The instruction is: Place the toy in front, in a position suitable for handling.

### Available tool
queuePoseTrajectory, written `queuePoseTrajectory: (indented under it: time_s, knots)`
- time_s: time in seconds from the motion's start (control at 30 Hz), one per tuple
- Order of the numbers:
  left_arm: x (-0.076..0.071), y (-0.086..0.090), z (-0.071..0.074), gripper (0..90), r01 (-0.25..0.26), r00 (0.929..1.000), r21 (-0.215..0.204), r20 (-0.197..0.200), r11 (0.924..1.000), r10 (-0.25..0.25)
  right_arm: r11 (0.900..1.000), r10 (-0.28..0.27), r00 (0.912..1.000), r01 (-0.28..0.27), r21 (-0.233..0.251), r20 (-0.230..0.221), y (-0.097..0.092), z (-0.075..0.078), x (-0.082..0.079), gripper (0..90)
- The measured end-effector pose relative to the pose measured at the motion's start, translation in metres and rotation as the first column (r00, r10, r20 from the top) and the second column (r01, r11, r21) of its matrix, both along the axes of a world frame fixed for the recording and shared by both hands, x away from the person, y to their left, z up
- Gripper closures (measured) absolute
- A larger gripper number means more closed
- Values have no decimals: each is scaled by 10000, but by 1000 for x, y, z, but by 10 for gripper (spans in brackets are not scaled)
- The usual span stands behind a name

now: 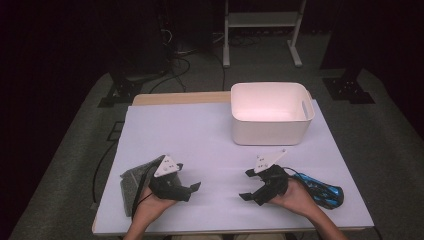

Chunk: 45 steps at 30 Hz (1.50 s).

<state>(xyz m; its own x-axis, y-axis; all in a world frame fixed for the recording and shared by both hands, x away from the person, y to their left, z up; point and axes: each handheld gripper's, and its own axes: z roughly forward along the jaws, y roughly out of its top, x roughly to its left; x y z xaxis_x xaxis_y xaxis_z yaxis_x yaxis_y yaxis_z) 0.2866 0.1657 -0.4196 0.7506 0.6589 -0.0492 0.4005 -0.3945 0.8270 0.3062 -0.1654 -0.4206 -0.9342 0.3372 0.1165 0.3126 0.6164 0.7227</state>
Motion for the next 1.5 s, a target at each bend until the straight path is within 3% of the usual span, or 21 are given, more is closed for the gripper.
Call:
queuePoseTrajectory:
  time_s: [0.4, 0.43, 0.7, 0.97, 1.07, 1.1, 1.23, 1.3, 1.4, 1.5]
  knots:
    - [-1, 2, 1, 86, -26, 9999, 114, 103, 9999, 25, 10000, -47, 9997, 46, -79, -229, -22, 19, 6, 159]
    - [-1, 2, 1, 86, -23, 9999, 161, 109, 9999, 21, 9995, -145, 9997, 139, -291, -187, -29, 25, 6, 159]
    - [-4, 3, 2, 86, -11, 9999, 145, 147, 9999, 9, 9961, -615, 9981, 616, -627, 39, -62, 42, 0, 159]
    - [-4, 3, 3, 86, 72, 9999, 185, 130, 9998, -74, 9879, -1061, 9942, 1072, -1118, 153, -94, 46, -8, 159]
    - [-3, 3, 2, 86, 93, 9999, 213, 126, 9997, -96, 9830, -1244, 9921, 1256, -1342, 169, -104, 46, -10, 159]
    - [-3, 3, 2, 86, 95, 9999, 178, 137, 9998, -97, 9765, -1457, 9892, 1459, -1588, 126, -119, 43, -13, 159]
    - [-4, 2, 2, 86, 109, 9999, 190, 114, 9998, -111, 9677, -1715, 9851, 1706, -1859, 110, -130, 40, -15, 159]
    - [-4, 1, 2, 86, 159, 9998, 224, 92, 9996, -161, 9553, -1932, 9811, 1910, -2256, 123, -140, 34, -16, 159]
    - [-4, 1, 2, 86, 187, 9998, 247, 87, 9995, -189, 9470, -2051, 9787, 2000, -2512, 61, -146, 28, -15, 158]
    - [-4, 2, 2, 86, 197, 9998, 253, 59, 9995, -198, 9287, -2258, 9741, 2189, -2992, 116, -153, 17, -13, 158]
